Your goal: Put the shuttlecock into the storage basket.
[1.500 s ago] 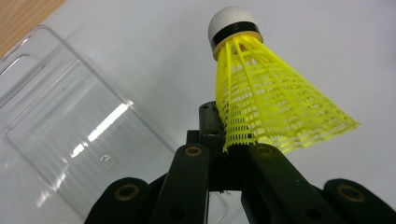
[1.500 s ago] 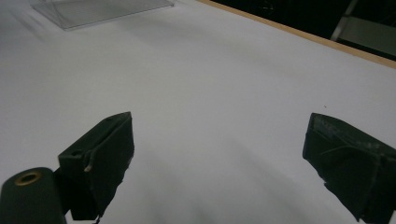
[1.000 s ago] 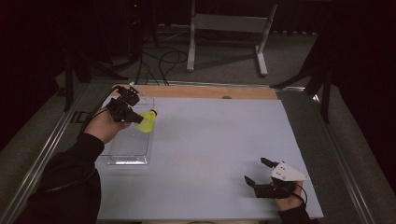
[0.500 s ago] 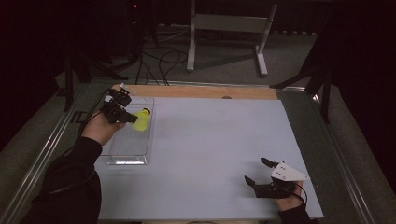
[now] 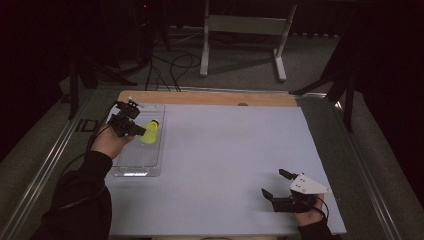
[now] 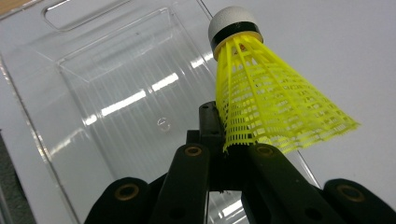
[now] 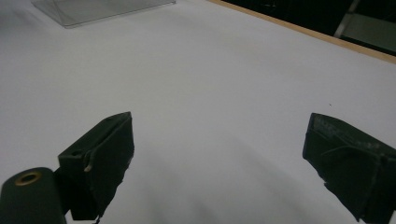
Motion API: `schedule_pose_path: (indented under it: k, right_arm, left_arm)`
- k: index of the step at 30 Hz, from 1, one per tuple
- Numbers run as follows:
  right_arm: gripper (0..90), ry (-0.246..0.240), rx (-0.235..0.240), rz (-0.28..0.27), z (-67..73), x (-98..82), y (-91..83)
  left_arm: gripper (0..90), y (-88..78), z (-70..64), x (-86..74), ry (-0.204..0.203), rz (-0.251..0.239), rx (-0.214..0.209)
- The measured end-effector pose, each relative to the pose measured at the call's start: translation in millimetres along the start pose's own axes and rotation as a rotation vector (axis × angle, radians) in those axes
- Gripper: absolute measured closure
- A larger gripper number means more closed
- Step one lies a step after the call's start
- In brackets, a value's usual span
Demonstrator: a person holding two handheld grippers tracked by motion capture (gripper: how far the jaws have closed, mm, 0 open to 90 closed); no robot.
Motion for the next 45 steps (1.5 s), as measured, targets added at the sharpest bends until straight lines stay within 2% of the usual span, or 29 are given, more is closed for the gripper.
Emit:
schedule_pose_path:
  k: [6,7,14,15,17,39,45]
  right_arm:
    - [9.2,0.0,0.002,-0.001,-0.1,-0.1,-0.2]
    - [9.2,0.001,0.0,-0.001,-0.2,-0.1,-0.2]
    - [9.2,0.002,0.003,0.001,0.0,-0.2,0.2]
    - [9.2,0.0,0.003,0.0,-0.1,-0.2,0.1]
    - [9.2,-0.001,0.003,0.0,-0.2,-0.2,0.0]
    - [9.2,-0.001,0.007,0.001,-0.1,-0.2,-0.2]
    - [9.2,0.002,0.006,0.001,-0.2,-0.1,-0.5]
  left_arm:
    - [90.0,12.9,-0.4,-2.4,-0.01,0.013,-0.01]
    - [90.0,14.9,-0.2,-3.1,-0.011,0.016,0.002]
    - [90.0,28.0,0.6,-6.4,-0.019,0.033,0.001]
    - [90.0,29.8,0.6,-7.0,-0.023,0.034,-0.009]
    - [90.0,32.6,0.2,-7.8,-0.02,0.039,0.001]
    - [90.0,52.4,-6.4,-10.7,-0.003,0.115,0.013]
    - [89.9,54.3,-8.0,-9.8,-0.009,0.118,0.017]
Point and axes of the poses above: each handheld gripper's, and its own axes: y roughly forward along the jaws, x roughly out of its top, z roughly to its left, the point moved 2 cm from there along y, roughly forward along the jaws, and after that the axes turned 11 degrees about x, right-handed, at the moved point
